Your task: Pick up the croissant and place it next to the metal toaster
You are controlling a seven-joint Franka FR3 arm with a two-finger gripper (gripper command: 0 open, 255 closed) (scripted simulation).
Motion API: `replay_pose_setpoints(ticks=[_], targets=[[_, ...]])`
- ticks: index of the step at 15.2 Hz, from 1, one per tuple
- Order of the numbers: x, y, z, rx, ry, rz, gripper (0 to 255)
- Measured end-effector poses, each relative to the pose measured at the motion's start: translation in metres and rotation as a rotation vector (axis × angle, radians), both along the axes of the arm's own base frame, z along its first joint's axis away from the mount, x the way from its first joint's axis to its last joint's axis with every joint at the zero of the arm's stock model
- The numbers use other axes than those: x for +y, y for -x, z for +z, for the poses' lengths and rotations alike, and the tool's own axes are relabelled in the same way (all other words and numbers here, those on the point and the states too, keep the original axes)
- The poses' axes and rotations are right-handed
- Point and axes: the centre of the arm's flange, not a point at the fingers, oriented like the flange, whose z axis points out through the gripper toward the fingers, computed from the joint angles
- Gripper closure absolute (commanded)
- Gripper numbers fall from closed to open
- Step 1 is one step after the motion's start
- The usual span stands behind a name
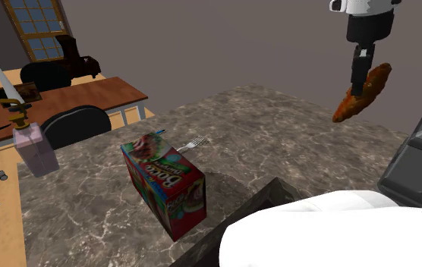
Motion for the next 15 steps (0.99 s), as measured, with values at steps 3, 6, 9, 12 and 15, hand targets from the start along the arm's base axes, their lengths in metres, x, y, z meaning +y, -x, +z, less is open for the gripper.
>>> replay_pose_setpoints(ticks=[3,6,9,12,15], targets=[[0.0,0.001,-0.014,0.0,0.0,0.001,255],[0.0,0.0,-0.031,0.0,0.0,0.001,255],[-0.001,0.001,-0.047,0.0,0.0,0.001,255],[-0.001,0.0,-0.063,0.0,0.0,0.001,255],[0.001,0.0,-0.079,0.001,0.0,0.0,255]])
